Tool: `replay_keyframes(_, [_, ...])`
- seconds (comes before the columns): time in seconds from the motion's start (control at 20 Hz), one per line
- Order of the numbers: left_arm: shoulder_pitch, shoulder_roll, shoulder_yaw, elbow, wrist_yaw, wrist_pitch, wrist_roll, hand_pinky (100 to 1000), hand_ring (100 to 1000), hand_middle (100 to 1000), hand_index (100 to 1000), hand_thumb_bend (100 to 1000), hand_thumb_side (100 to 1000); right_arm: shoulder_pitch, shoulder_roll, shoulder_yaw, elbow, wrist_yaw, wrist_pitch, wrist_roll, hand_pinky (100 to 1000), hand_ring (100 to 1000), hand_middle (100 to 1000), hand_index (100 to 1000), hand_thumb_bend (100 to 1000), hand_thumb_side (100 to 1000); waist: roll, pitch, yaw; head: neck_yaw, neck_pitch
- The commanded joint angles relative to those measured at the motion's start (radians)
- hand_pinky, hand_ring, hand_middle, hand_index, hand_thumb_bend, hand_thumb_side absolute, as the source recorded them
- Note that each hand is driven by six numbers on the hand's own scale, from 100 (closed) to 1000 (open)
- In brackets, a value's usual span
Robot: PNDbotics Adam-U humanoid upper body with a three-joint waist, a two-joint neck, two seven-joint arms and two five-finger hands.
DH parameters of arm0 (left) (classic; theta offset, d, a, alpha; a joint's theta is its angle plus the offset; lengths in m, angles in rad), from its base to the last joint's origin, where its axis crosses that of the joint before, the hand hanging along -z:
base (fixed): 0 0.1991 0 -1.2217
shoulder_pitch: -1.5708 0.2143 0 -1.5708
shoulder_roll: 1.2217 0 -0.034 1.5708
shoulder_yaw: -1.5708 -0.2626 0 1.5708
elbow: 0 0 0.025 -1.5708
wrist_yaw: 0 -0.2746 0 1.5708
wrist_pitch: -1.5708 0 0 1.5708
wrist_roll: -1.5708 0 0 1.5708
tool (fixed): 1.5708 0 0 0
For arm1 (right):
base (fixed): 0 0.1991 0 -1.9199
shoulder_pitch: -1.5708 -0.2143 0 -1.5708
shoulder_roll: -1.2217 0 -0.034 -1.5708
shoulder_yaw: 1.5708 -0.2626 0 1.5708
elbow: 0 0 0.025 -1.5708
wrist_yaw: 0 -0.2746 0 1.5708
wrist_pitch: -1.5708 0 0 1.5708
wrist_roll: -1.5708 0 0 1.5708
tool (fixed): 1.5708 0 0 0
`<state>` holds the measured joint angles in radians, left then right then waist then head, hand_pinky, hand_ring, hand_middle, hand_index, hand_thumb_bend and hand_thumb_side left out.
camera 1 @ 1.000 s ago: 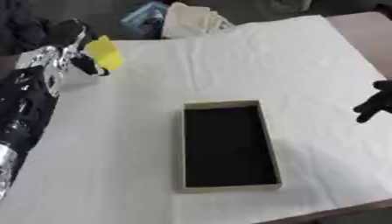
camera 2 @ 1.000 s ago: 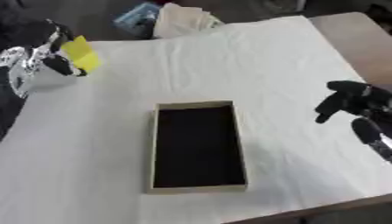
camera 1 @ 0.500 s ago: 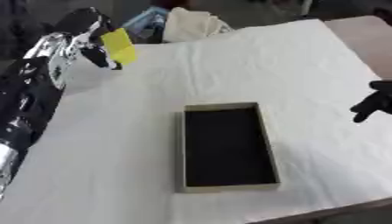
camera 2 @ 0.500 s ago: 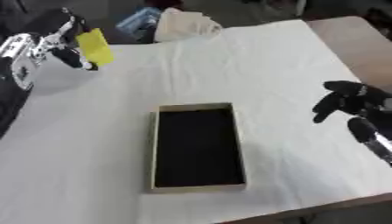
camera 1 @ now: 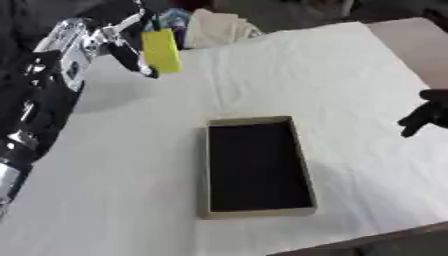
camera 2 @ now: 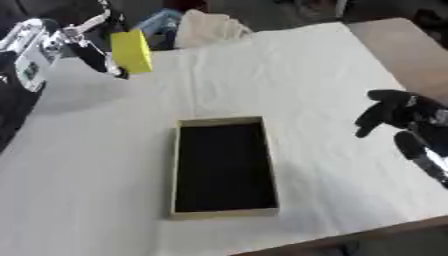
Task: Pick up objects on the table and place them in the box.
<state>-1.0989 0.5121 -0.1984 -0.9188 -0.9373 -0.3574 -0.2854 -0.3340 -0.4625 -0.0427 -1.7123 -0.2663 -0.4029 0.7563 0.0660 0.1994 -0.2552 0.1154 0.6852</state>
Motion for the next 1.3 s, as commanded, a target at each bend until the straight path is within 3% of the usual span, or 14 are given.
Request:
replay_keyframes(0.05, [-0.023, 0.036, 0.014, -0.038, 0.021, -0.039, -0.052, 636, 388, 261, 543, 733, 175, -0.012, -0.024, -0.005, -0.007, -0.01, -0.069, 0.072, 781, 642, 680, 943, 100, 610, -0.006, -0.021, -0.001, -0.003, 0.004])
replay_keyframes(0.2, [-0.034, 0.022, 0.008, -0.062, 0.038, -0.054, -0.089, 638, 405, 282, 553, 723, 179, -0.017, -0.021, 0.001, -0.008, -0.011, -0.069, 0.076, 781, 642, 679, 943, 100, 610, -0.004, -0.019, -0.011, 0.006, 0.002])
replay_keyframes(0.45, [-0.037, -0.005, -0.11, -0.189, 0.117, -0.132, -0.159, 637, 408, 287, 555, 720, 181, -0.016, -0.02, 0.001, -0.006, -0.011, -0.068, 0.08, 781, 642, 679, 943, 100, 611, -0.005, -0.018, -0.01, -0.001, 0.001])
replay_keyframes(0.65, [-0.029, -0.01, -0.139, -0.256, 0.17, -0.178, -0.203, 639, 413, 293, 558, 719, 178, -0.017, -0.018, 0.004, -0.006, -0.011, -0.068, 0.082, 781, 643, 675, 943, 100, 613, -0.006, -0.016, -0.013, 0.0, -0.002])
replay_keyframes(1.3, [-0.014, -0.101, -0.195, -0.251, 0.189, -0.219, -0.285, 651, 435, 320, 576, 737, 167, -0.029, -0.01, 0.019, -0.007, -0.014, -0.068, 0.102, 781, 642, 670, 941, 100, 619, -0.007, -0.002, -0.027, 0.002, -0.014])
